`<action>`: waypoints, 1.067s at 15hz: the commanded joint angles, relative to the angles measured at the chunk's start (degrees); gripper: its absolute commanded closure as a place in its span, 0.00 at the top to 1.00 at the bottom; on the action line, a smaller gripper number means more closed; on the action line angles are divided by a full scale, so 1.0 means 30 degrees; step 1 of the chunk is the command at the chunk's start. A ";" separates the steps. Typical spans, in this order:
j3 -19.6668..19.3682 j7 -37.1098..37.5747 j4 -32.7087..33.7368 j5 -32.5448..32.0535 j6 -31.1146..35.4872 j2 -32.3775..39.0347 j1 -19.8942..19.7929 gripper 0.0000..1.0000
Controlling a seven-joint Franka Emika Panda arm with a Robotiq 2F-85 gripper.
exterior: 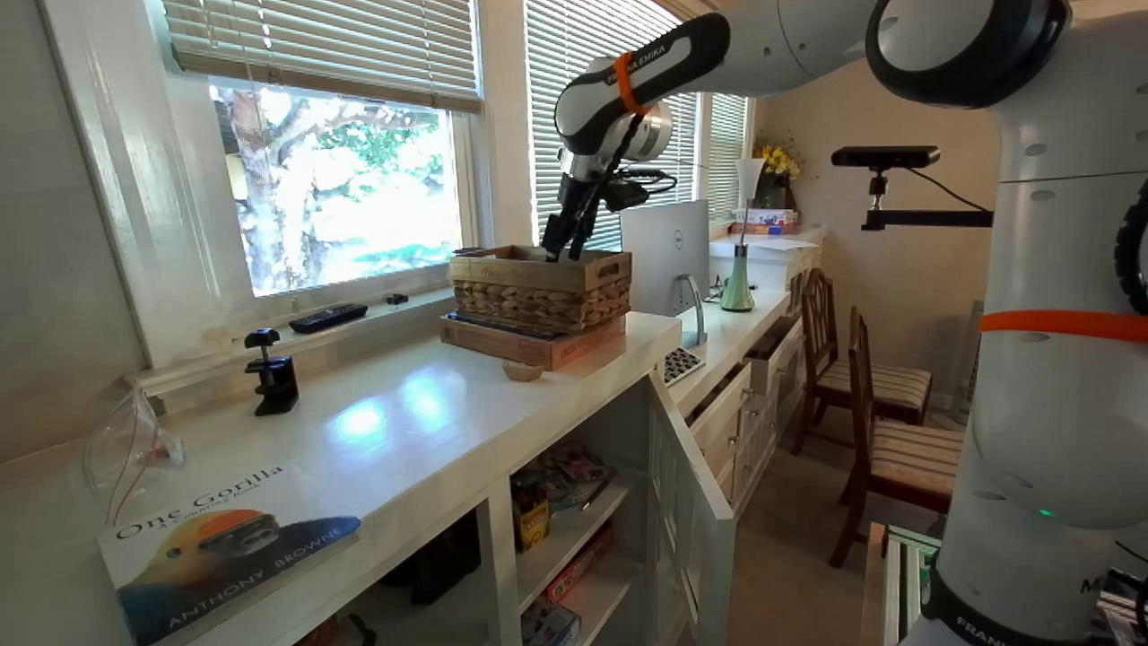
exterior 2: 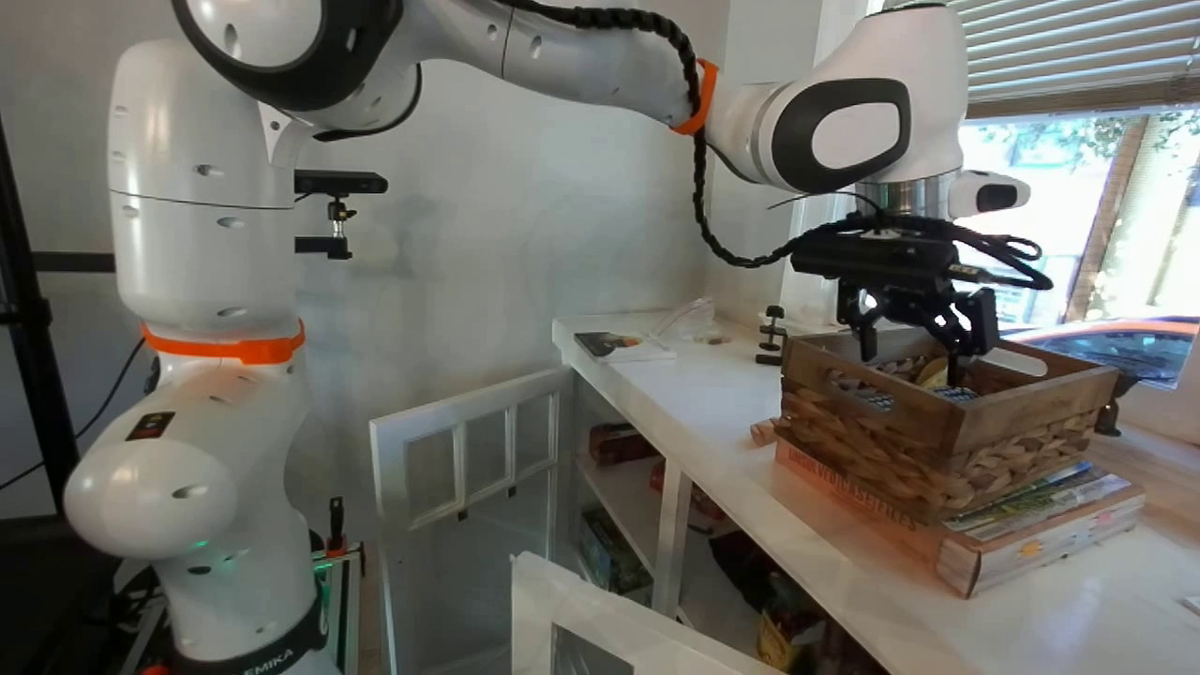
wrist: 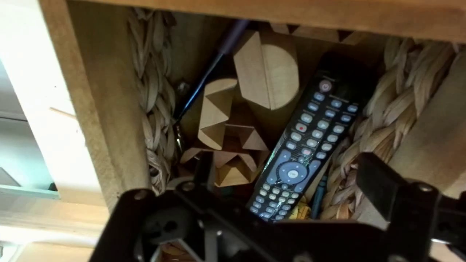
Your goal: Take the remote out of the basket and place it on the table top
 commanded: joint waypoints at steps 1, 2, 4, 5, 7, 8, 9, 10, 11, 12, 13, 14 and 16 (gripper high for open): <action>0.0408 -0.0174 0.0305 0.1173 0.0449 0.0723 -0.0561 1.00; 0.0457 -0.0229 0.0323 0.1382 0.0541 0.0848 -0.0628 1.00; 0.0577 -0.0354 0.0404 0.1554 0.0814 0.1112 -0.0721 1.00; 0.0656 -0.0583 0.0487 0.1667 0.0832 0.1240 -0.0766 1.00; 0.0707 -0.0172 0.0127 0.0992 0.0553 0.0807 -0.0749 1.00; 0.0767 -0.0247 0.0196 0.1000 0.0553 0.0905 -0.0768 1.00; 0.0804 -0.0290 0.0271 0.1005 0.0552 0.0982 -0.0773 1.00; 0.0821 -0.0318 0.0322 0.1008 0.0552 0.1024 -0.0776 1.00; 0.0824 -0.0348 0.0356 0.1012 0.0552 0.1040 -0.0781 1.00; 0.0824 -0.0371 0.0377 0.1019 0.0551 0.1043 -0.0788 1.00; 0.0723 0.0374 0.0629 0.1071 0.0634 0.1209 -0.0824 1.00; 0.0678 0.0950 0.0813 0.1113 0.0763 0.1347 -0.0842 1.00; 0.0673 0.1952 0.1132 0.0947 0.0787 0.1591 -0.0817 1.00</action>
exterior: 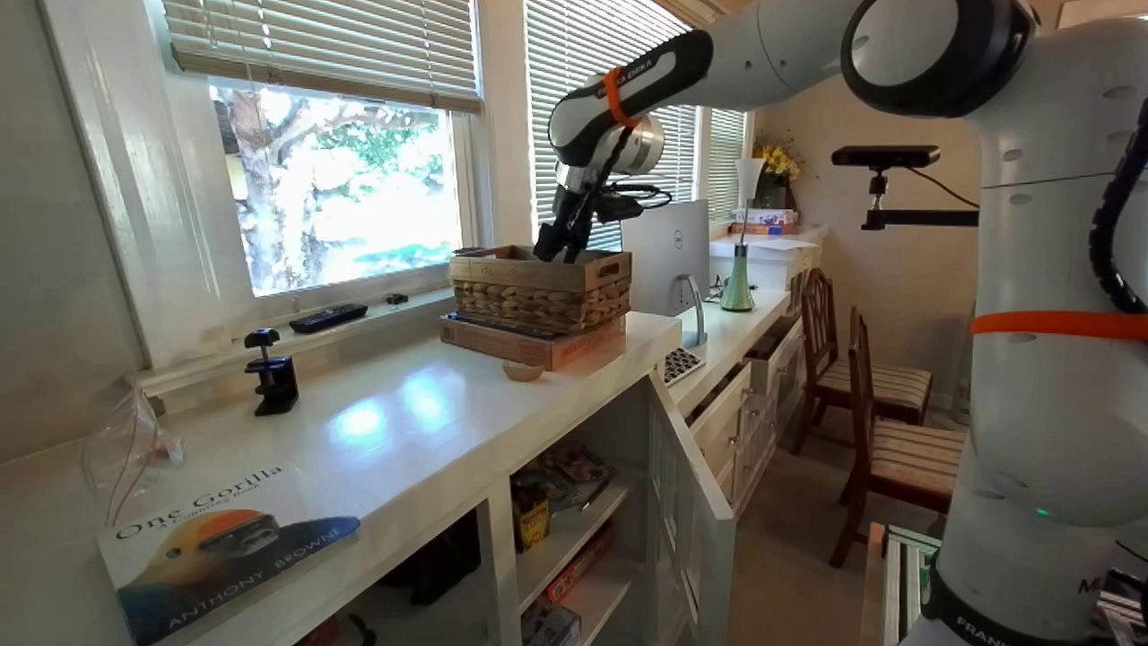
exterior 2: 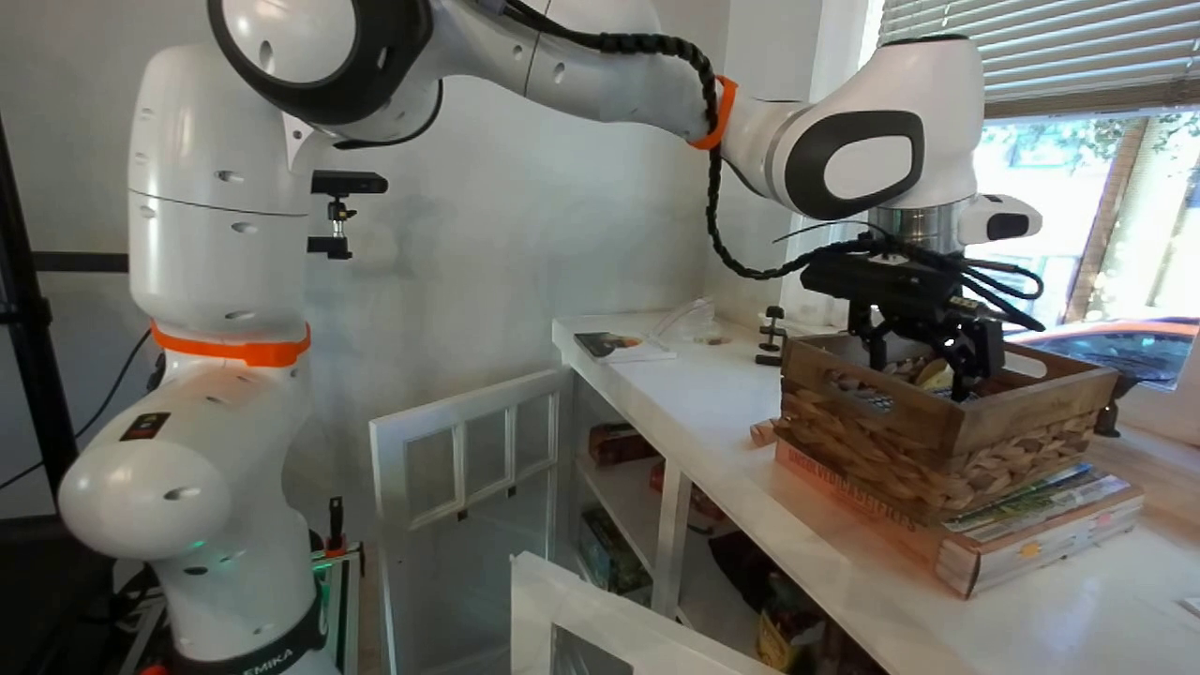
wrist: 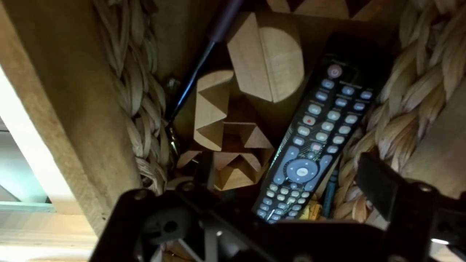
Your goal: Take the remote out of the basket and place it on the table top
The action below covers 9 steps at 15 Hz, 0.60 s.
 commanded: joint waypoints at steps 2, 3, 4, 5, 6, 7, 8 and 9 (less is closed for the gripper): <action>0.0235 0.2055 0.0930 -0.0433 0.0235 0.0833 -0.0143 1.00; 0.0257 0.2309 0.1082 -0.0667 0.0248 0.1026 -0.0091 1.00; 0.0278 0.2577 0.1244 -0.0968 0.0313 0.1314 -0.0040 1.00; 0.0328 0.2709 0.1369 -0.1160 0.0318 0.1551 -0.0025 1.00; 0.0363 0.2932 0.1457 -0.1514 0.0414 0.1804 0.0015 1.00; 0.0417 0.3022 0.1572 -0.1723 0.0418 0.2038 0.0008 1.00; 0.0478 0.3122 0.1671 -0.1866 0.0435 0.2243 0.0000 1.00; 0.0562 0.3073 0.1709 -0.1928 0.0575 0.2428 -0.0018 1.00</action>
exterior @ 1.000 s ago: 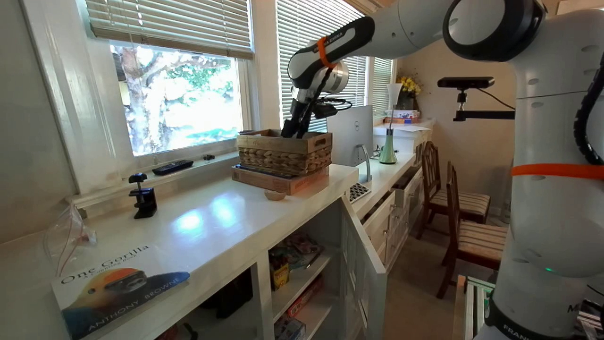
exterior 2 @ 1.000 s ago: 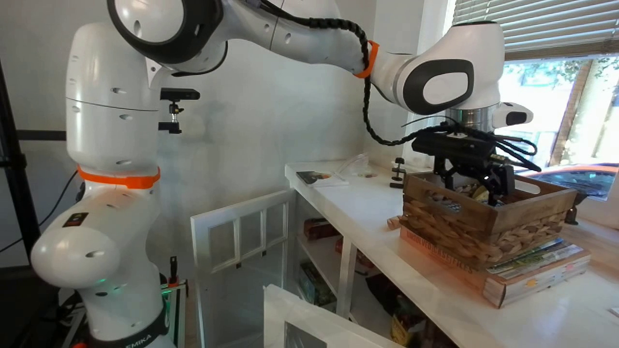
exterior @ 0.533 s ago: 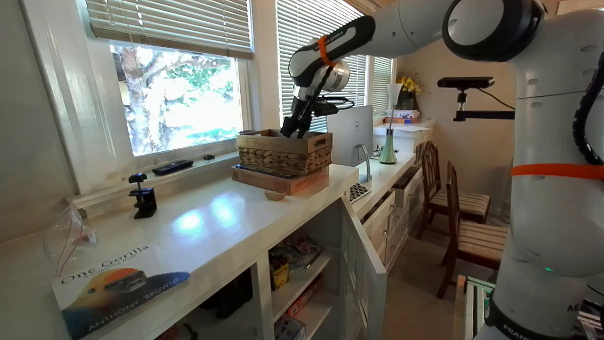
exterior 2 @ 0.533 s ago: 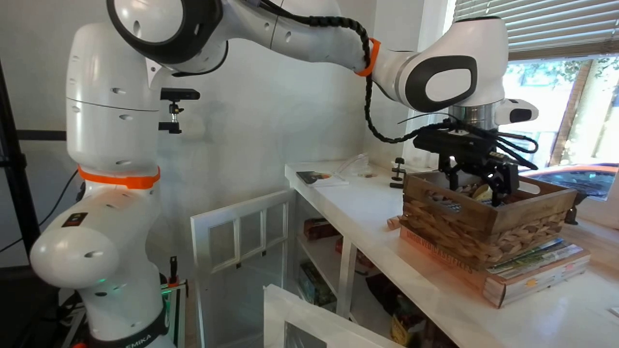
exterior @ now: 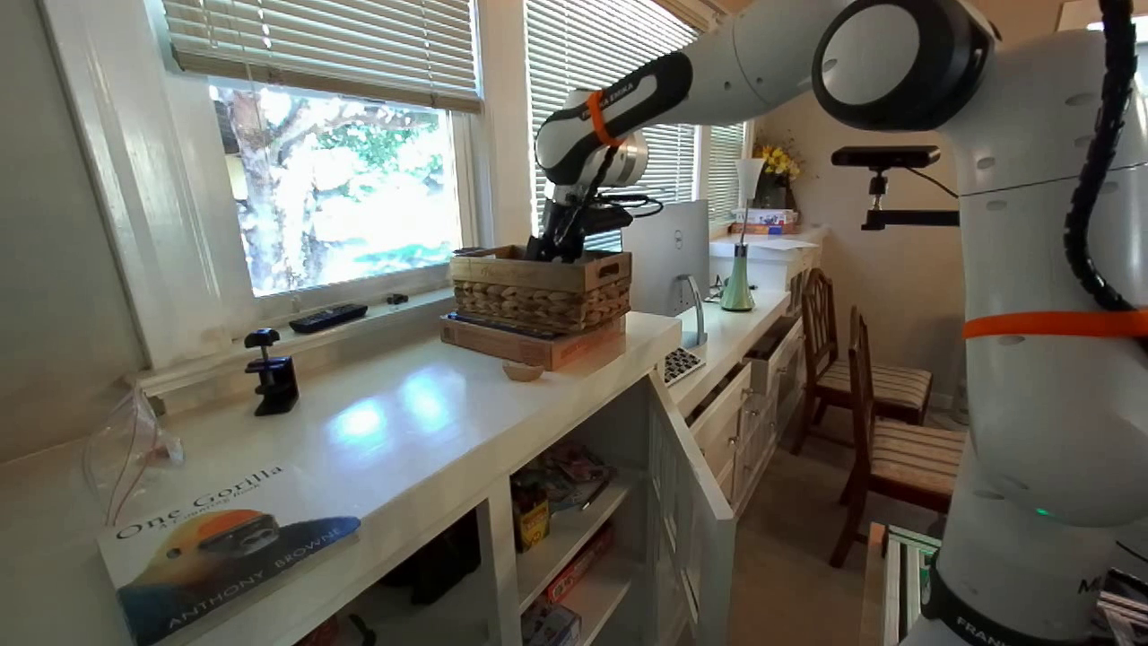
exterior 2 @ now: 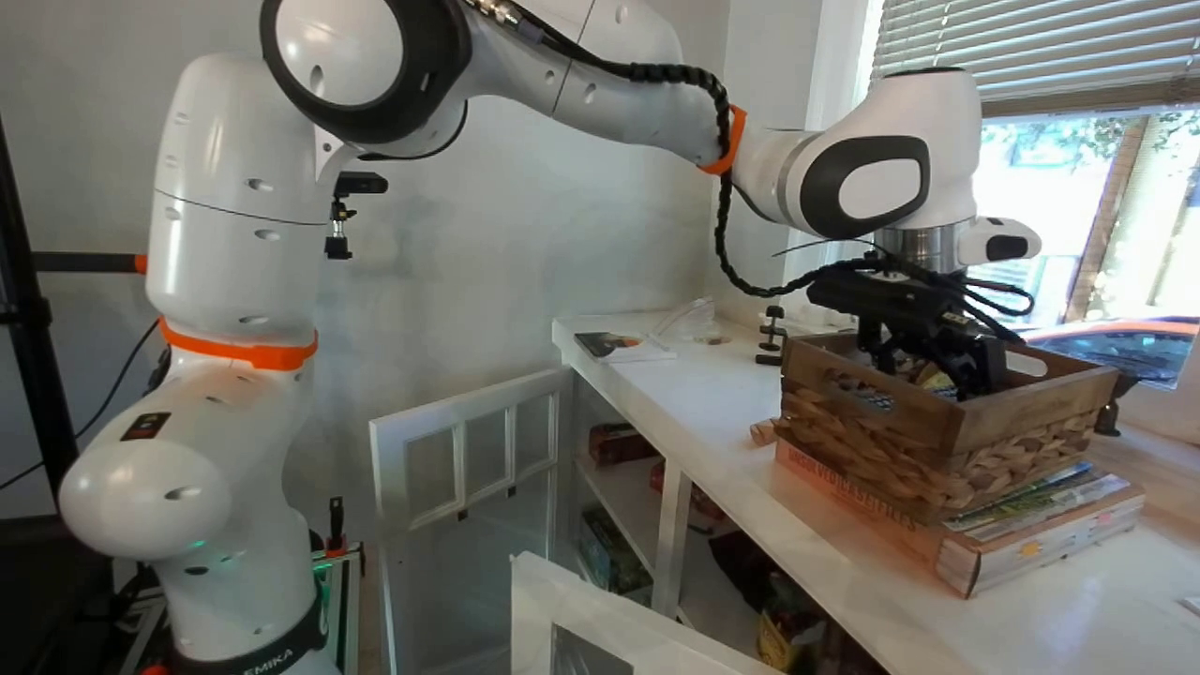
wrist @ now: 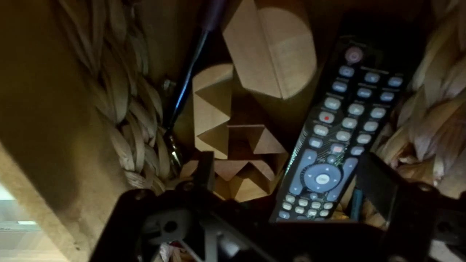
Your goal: Take the remote out of the basket and place it on the table top
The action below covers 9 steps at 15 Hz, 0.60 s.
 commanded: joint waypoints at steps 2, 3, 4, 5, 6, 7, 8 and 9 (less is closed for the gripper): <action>0.0396 0.0516 0.0720 -0.0464 0.0650 0.1158 -0.0142 1.00; 0.0514 0.0467 0.0689 -0.0145 0.0913 0.1172 -0.0198 1.00; 0.0596 0.0379 0.0698 0.0061 0.1166 0.1201 -0.0251 1.00; 0.0672 0.0387 0.0639 0.0196 0.1420 0.1178 -0.0266 1.00; 0.0732 0.0387 0.0615 0.0263 0.1641 0.1191 -0.0275 1.00; 0.0795 0.0359 0.0608 0.0357 0.1675 0.1165 -0.0304 1.00; 0.0854 0.0268 0.0588 0.0498 0.1749 0.1155 -0.0349 1.00; 0.0879 0.0241 0.0542 0.0563 0.1787 0.1134 -0.0362 1.00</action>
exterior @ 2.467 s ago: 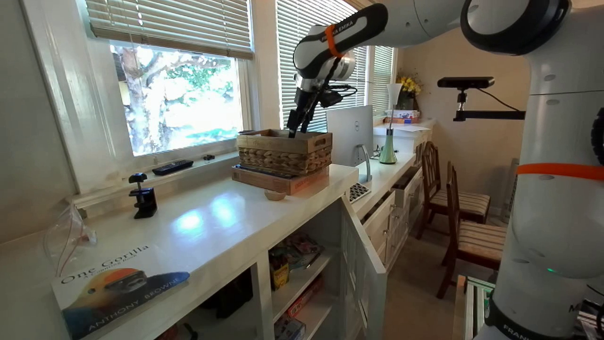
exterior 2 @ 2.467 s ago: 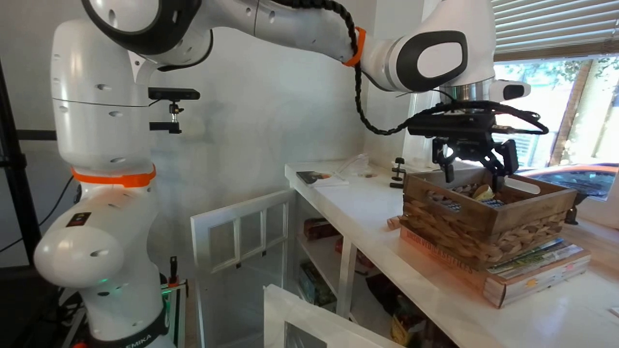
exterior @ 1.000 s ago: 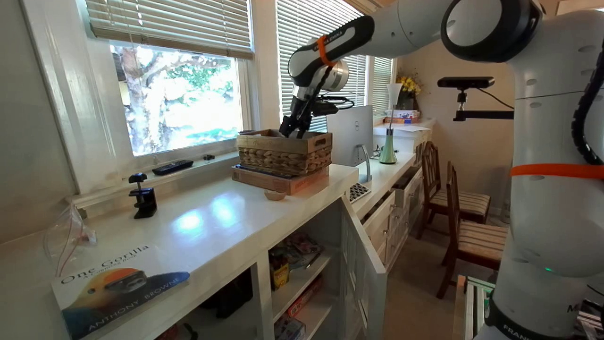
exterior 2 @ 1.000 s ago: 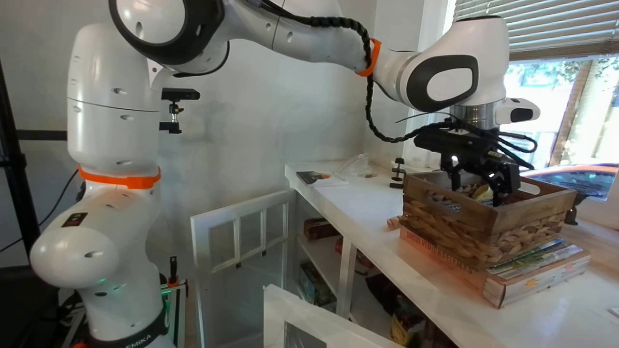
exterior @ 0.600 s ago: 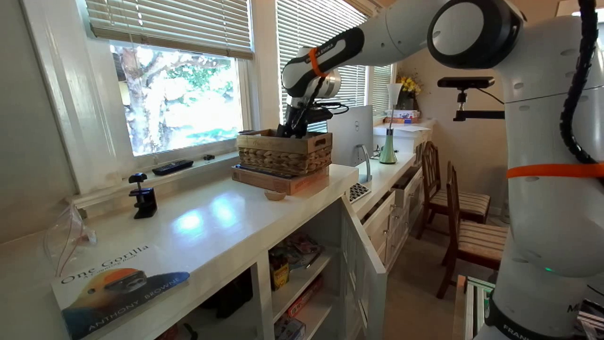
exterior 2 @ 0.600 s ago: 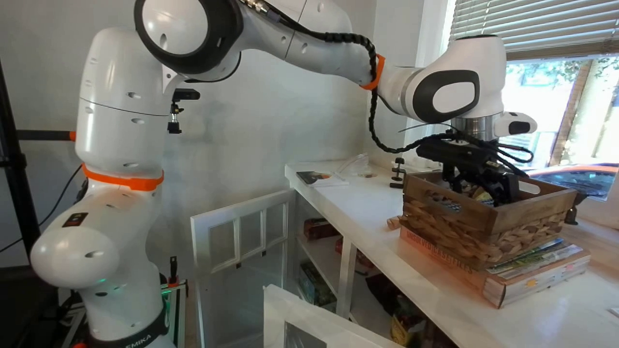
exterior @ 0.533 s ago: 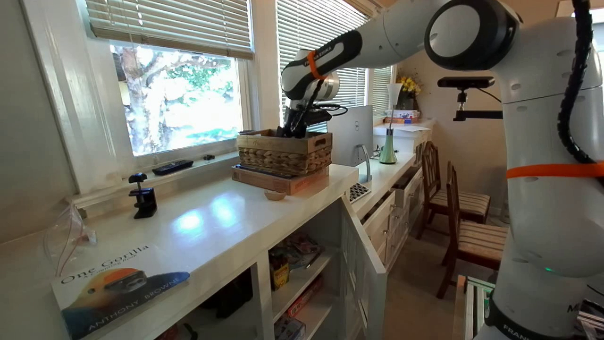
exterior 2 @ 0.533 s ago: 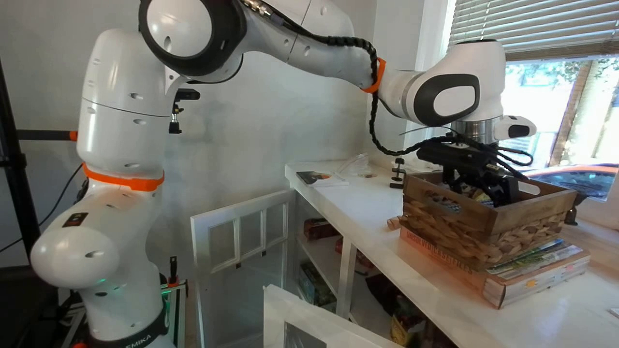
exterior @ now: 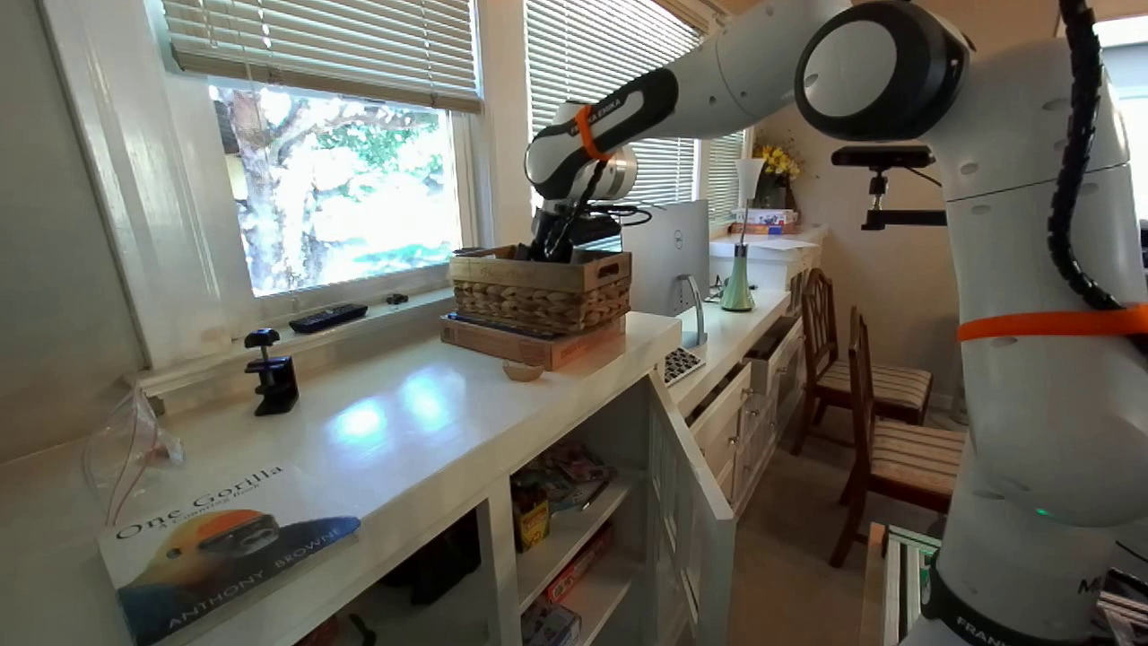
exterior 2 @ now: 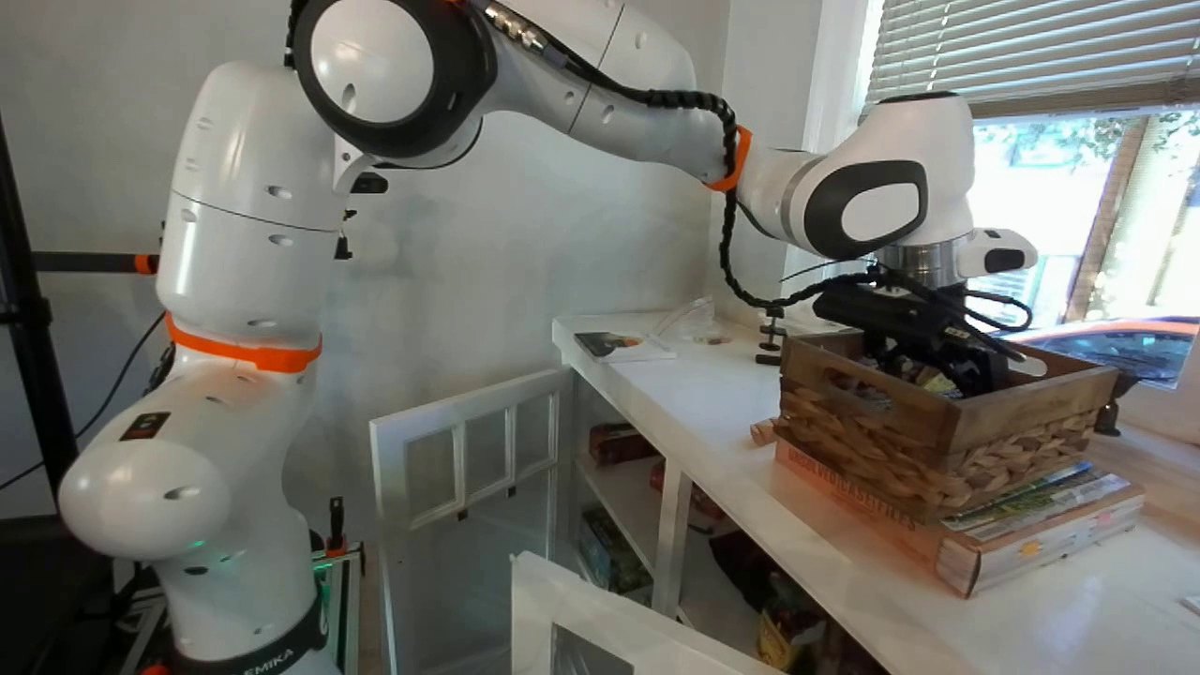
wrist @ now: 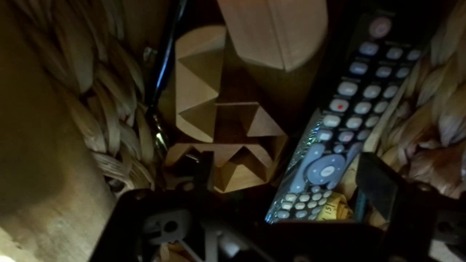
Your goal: Take the remote out of the basket and place it on the table top
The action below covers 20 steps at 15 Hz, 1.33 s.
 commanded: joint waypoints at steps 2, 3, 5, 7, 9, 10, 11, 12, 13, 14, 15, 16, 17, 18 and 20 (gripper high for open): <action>0.0521 -0.0030 0.0099 0.0711 0.0244 0.0140 -0.0318 1.00; 0.0571 -0.0091 0.0073 0.0844 0.0236 0.0129 -0.0347 1.00; 0.0608 -0.0072 -0.0007 0.0995 0.0269 0.0068 -0.0358 0.74; 0.0626 -0.0017 -0.0109 0.1094 0.0371 0.0014 -0.0369 0.58; 0.0621 0.0027 -0.0100 0.1179 0.0398 -0.0020 -0.0389 0.42; 0.0617 0.0023 -0.0125 0.1205 0.0478 -0.0032 -0.0392 0.35; 0.0629 0.0011 -0.0158 0.1271 0.0510 -0.0071 -0.0400 0.26; 0.0635 0.0037 -0.0110 0.1286 0.0501 -0.0065 -0.0395 0.19; 0.0629 0.0027 -0.0127 0.1304 0.0596 -0.0077 -0.0415 0.14; 0.0628 0.0058 -0.0042 0.1327 0.0619 -0.0062 -0.0413 0.13; 0.0616 0.0079 -0.0055 0.1348 0.0659 -0.0126 -0.0426 0.08; 0.0595 0.0115 -0.0085 0.1344 0.0724 -0.0201 -0.0430 0.07; 0.0581 0.0129 -0.0117 0.1351 0.0809 -0.0295 -0.0447 0.04; 0.0561 0.0208 -0.0104 0.1343 0.0810 -0.0365 -0.0452 0.05; 0.0532 0.0347 -0.0095 0.1380 0.0817 -0.0494 -0.0484 0.01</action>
